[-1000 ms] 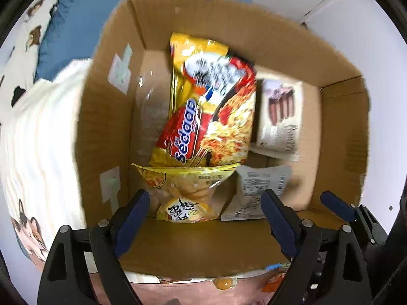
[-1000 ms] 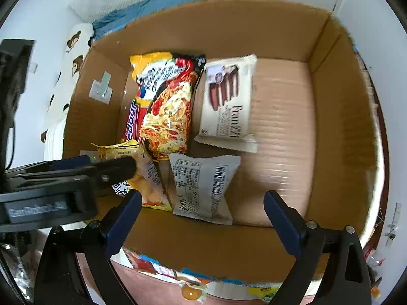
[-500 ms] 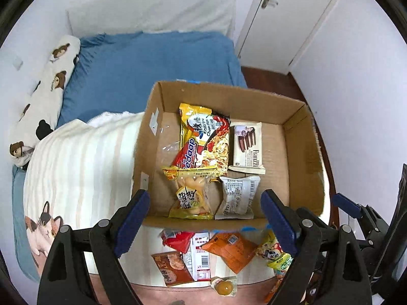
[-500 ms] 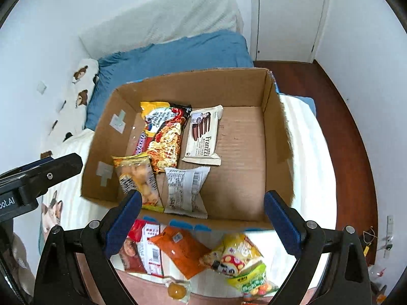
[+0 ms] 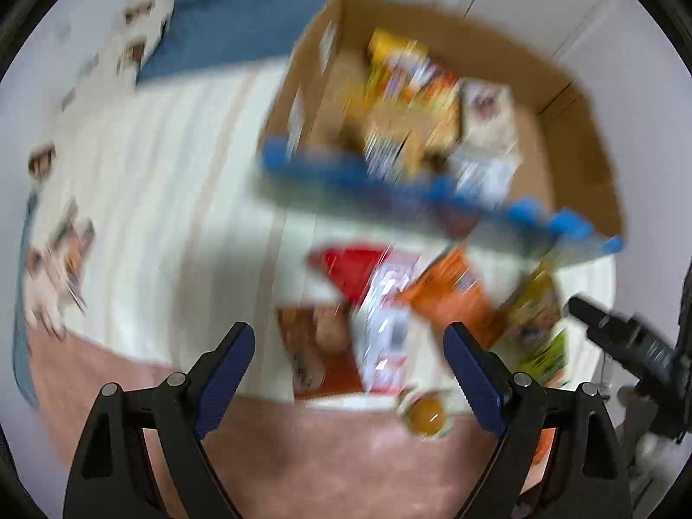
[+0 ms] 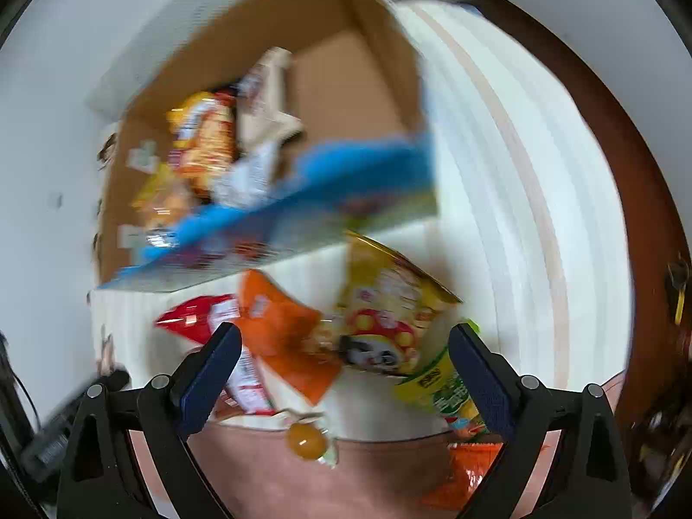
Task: Organize snacks
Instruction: 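Grasp the brown shrimp cracker pack with the left tool while the right tool grasps the yellow GUOBA chips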
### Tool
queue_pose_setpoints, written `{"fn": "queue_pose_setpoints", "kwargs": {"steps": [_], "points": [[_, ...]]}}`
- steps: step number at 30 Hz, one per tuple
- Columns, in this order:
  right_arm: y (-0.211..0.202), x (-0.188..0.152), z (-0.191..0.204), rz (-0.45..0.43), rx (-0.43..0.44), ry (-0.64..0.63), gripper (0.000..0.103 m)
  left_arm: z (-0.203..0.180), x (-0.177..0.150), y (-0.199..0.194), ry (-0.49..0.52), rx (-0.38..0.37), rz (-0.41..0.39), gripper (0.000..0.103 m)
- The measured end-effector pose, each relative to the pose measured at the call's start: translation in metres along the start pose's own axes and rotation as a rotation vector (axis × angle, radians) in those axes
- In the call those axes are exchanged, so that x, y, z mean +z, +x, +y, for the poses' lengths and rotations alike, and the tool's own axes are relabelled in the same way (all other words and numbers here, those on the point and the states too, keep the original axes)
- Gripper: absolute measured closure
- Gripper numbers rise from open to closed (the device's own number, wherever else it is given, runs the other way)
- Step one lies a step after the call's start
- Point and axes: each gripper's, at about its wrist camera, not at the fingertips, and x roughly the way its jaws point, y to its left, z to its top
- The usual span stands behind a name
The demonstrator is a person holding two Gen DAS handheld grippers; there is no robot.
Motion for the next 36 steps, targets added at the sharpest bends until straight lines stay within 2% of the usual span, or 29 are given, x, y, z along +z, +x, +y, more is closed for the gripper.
{"fn": "queue_pose_setpoints", "kwargs": {"steps": [3, 8, 9, 10, 11, 13, 17, 22, 29, 31, 36], "points": [[0.022, -0.003, -0.014, 0.008, -0.004, 0.054, 0.005, 0.016, -0.007, 0.044, -0.051, -0.007, 0.107, 0.014], [0.048, -0.006, -0.026, 0.014, 0.019, 0.143, 0.006, 0.028, -0.009, 0.087, -0.133, -0.062, 0.163, 0.014], [0.053, -0.006, -0.027, 0.02, 0.009, 0.152, 0.007, 0.03, -0.01, 0.095, -0.15, -0.074, 0.171, 0.023], [0.057, -0.006, -0.028, 0.021, 0.007, 0.159, 0.018, 0.031, -0.011, 0.1, -0.156, -0.073, 0.18, 0.033], [0.061, -0.006, -0.028, 0.027, 0.013, 0.161, 0.028, 0.031, -0.012, 0.104, -0.157, -0.073, 0.185, 0.036], [0.066, -0.007, -0.026, 0.03, 0.004, 0.159, 0.035, 0.03, -0.014, 0.107, -0.136, -0.044, 0.161, 0.046], [0.061, -0.02, -0.007, 0.027, -0.03, 0.045, 0.047, 0.026, -0.022, 0.103, -0.094, -0.033, 0.136, 0.046], [0.062, -0.061, 0.025, 0.076, -0.07, -0.127, 0.048, 0.017, -0.057, 0.099, 0.007, 0.015, 0.144, 0.047], [0.082, -0.143, 0.054, 0.18, -0.153, -0.342, 0.048, 0.006, -0.112, 0.101, 0.124, 0.069, 0.178, 0.046], [0.088, -0.157, 0.056, 0.188, -0.174, -0.363, 0.048, 0.005, -0.12, 0.109, 0.123, 0.069, 0.196, 0.046], [0.097, -0.165, 0.054, 0.189, -0.146, -0.281, 0.046, -0.002, -0.124, 0.118, 0.084, 0.065, 0.196, 0.046]]}}
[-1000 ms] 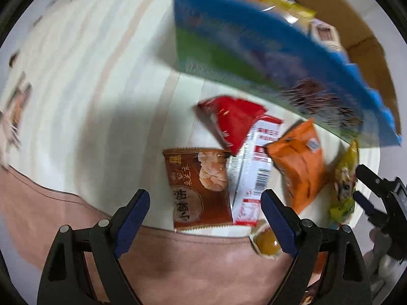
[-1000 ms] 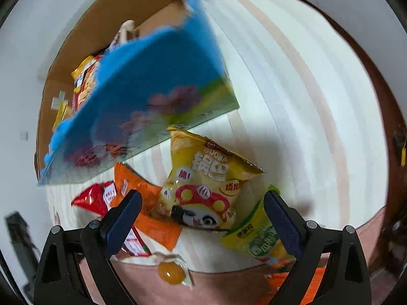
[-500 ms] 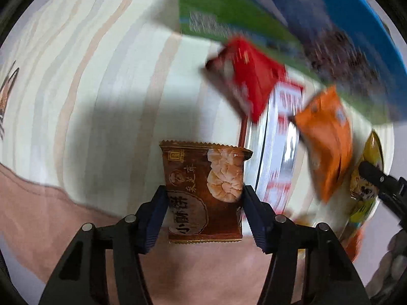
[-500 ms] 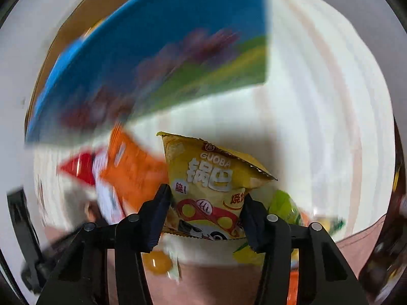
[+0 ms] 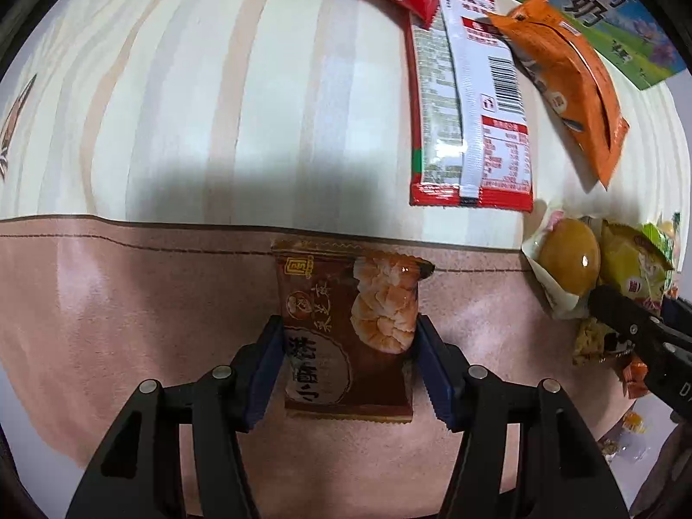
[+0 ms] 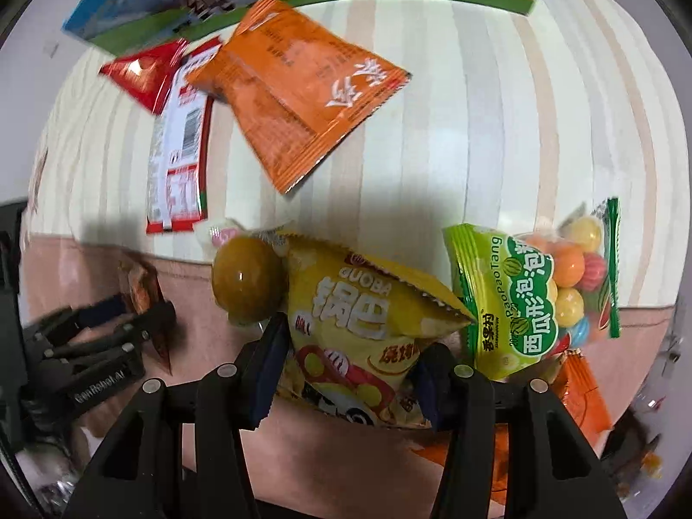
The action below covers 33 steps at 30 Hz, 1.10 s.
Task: Organize snacks
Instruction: 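Grasp the brown shrimp cracker pack with the left tool while the right tool grasps the yellow GUOBA chips, then place both packs into the box and open both tools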
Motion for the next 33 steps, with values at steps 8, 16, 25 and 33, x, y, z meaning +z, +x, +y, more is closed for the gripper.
{"fn": "queue_pose_setpoints", "kwargs": {"steps": [8, 16, 25, 33], "points": [[-0.008, 0.005, -0.029, -0.037, 0.024, 0.064, 0.056, 0.023, 0.0, -0.014, -0.029, -0.007, -0.037, 0.047], [-0.052, 0.004, -0.064, -0.079, 0.123, 0.09, 0.062, 0.029, -0.004, -0.076, -0.031, -0.086, -0.124, 0.047], [-0.162, 0.054, -0.069, -0.235, 0.308, 0.078, 0.062, 0.009, 0.051, -0.194, 0.037, -0.227, -0.276, 0.047], [-0.217, 0.191, -0.058, -0.372, 0.227, 0.048, 0.062, -0.029, 0.193, -0.254, 0.13, -0.119, -0.364, 0.047]]}}
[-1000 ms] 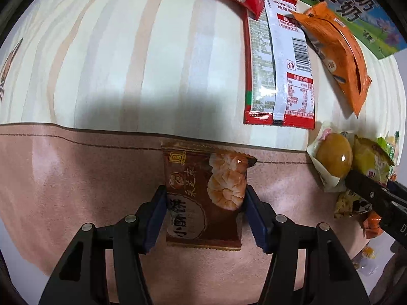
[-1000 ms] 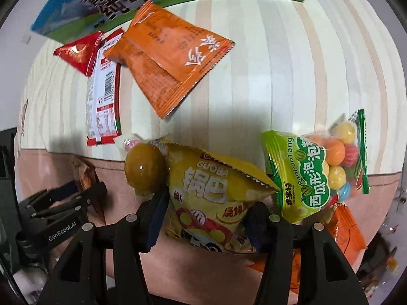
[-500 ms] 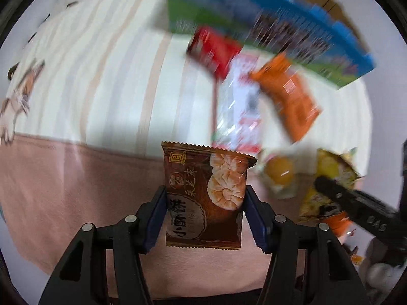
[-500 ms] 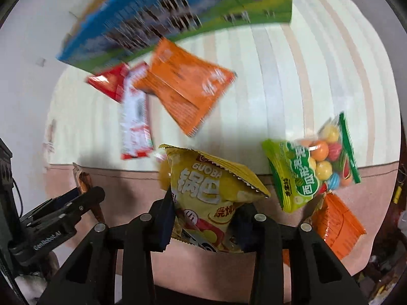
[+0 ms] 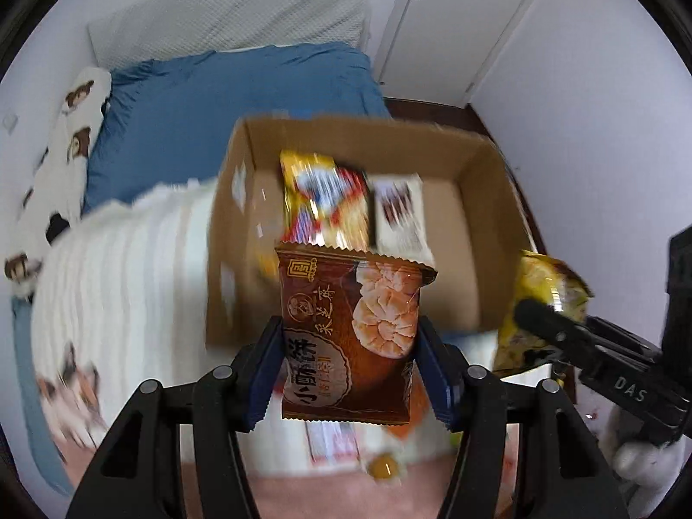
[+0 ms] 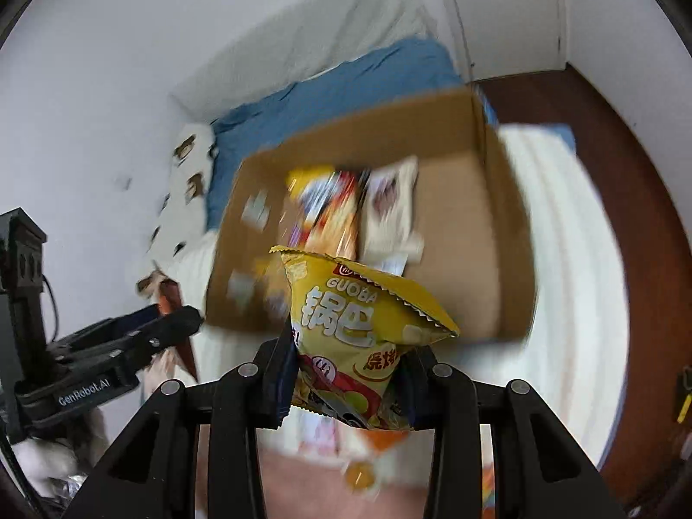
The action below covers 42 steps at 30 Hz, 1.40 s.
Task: Organize snacks
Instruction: 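Place both packs into the box and open both tools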
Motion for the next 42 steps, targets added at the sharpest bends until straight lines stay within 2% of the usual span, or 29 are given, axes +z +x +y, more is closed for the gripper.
{"fn": "queue_pose_setpoints", "kwargs": {"steps": [5, 7, 10, 16, 18, 20, 21, 24, 26, 29, 32, 37, 42], "points": [[0.043, 0.076, -0.021, 0.025, -0.098, 0.009, 0.062, 0.017, 0.068, 0.065, 0.01, 0.083, 0.106, 0.047], [0.069, 0.095, -0.024, 0.048, -0.111, 0.006, 0.062, 0.027, 0.092, 0.097, 0.0, 0.107, 0.158, 0.047], [0.097, 0.116, -0.035, 0.075, -0.148, 0.007, 0.062, 0.042, 0.107, 0.138, -0.008, 0.13, 0.22, 0.047], [0.142, 0.127, -0.047, 0.122, -0.172, 0.017, 0.062, 0.055, 0.12, 0.168, 0.006, 0.181, 0.277, 0.046], [0.152, 0.127, -0.051, 0.151, -0.193, 0.023, 0.056, 0.061, 0.124, 0.177, -0.018, 0.175, 0.287, 0.043], [0.165, 0.126, -0.05, 0.182, -0.184, 0.016, 0.036, 0.062, 0.128, 0.176, -0.047, 0.148, 0.271, 0.039], [0.169, 0.127, -0.048, 0.192, -0.182, 0.012, 0.033, 0.064, 0.128, 0.176, -0.057, 0.136, 0.265, 0.037], [0.179, 0.127, -0.042, 0.205, -0.185, 0.001, 0.02, 0.058, 0.129, 0.177, -0.051, 0.109, 0.27, 0.021], [0.183, 0.128, -0.037, 0.209, -0.188, -0.008, 0.012, 0.054, 0.128, 0.177, -0.043, 0.113, 0.267, 0.018], [0.183, 0.129, -0.031, 0.204, -0.198, -0.019, 0.006, 0.05, 0.127, 0.175, -0.039, 0.116, 0.256, 0.013], [0.176, 0.125, -0.025, 0.191, -0.203, -0.021, 0.006, 0.049, 0.124, 0.169, -0.044, 0.103, 0.245, 0.013], [0.154, 0.116, -0.024, 0.167, -0.193, -0.007, 0.006, 0.044, 0.113, 0.148, -0.046, 0.098, 0.179, 0.013], [0.132, 0.1, -0.019, 0.135, -0.191, -0.026, 0.006, 0.035, 0.09, 0.121, -0.052, 0.07, 0.118, 0.013]]}}
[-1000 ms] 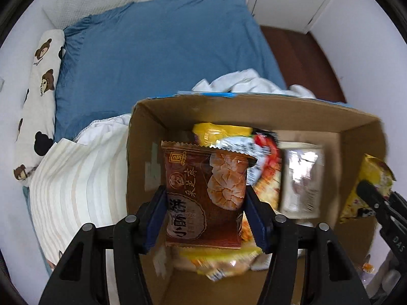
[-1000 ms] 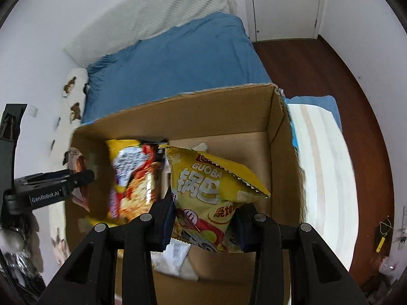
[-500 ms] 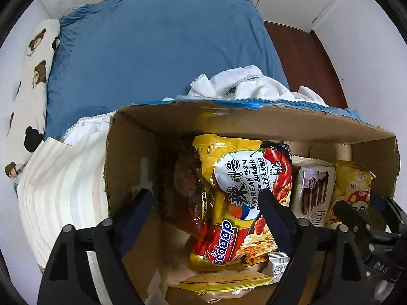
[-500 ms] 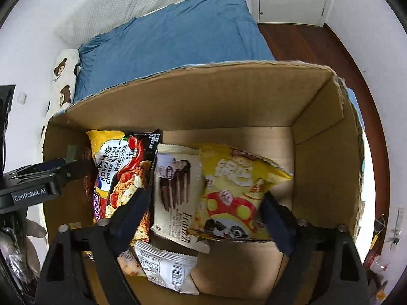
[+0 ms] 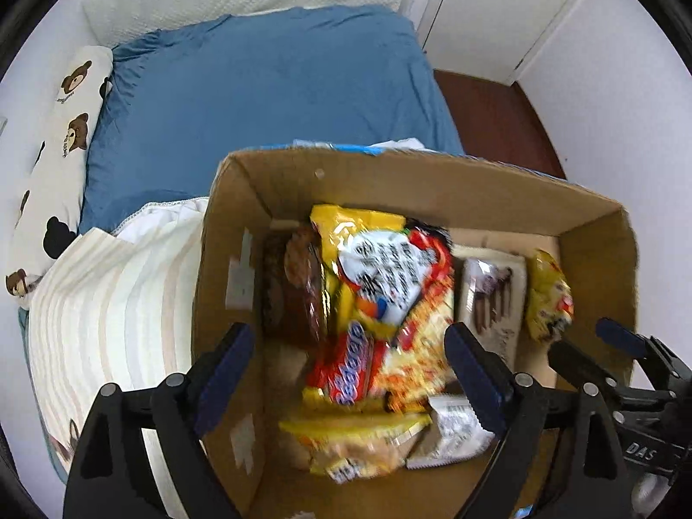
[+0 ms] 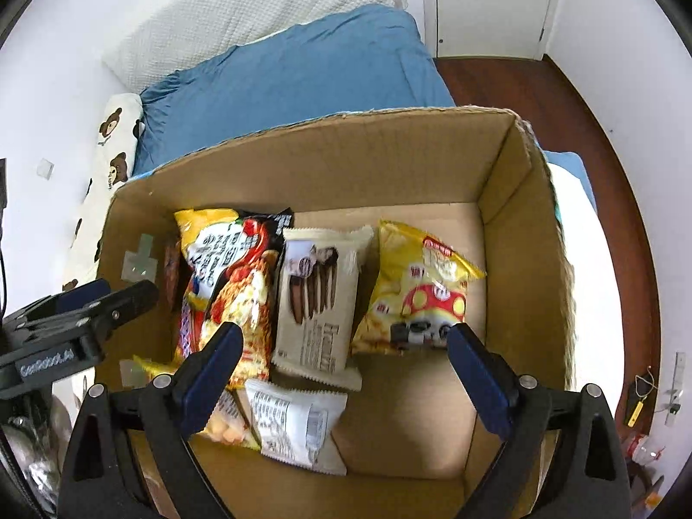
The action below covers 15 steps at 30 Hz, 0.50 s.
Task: Organize snacks
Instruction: 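Place both packs into the box and open both tools, then grasp the white-red spicy strip pack with the left tool while the right tool grasps the orange pastry pack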
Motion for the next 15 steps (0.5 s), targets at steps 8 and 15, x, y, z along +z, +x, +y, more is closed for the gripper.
{"fn": "queue_pose_setpoints", "kwargs": {"steps": [8, 15], "points": [[-0.048, -0.041, 0.01, -0.092, -0.02, -0.052, 0.006, -0.012, -0.046, -0.044, 0.012, 0.007, -0.115, 0.013], [-0.088, -0.071, 0.016, -0.17, -0.016, -0.062, 0.006, -0.012, -0.076, -0.077, -0.006, 0.008, -0.18, 0.013]]}}
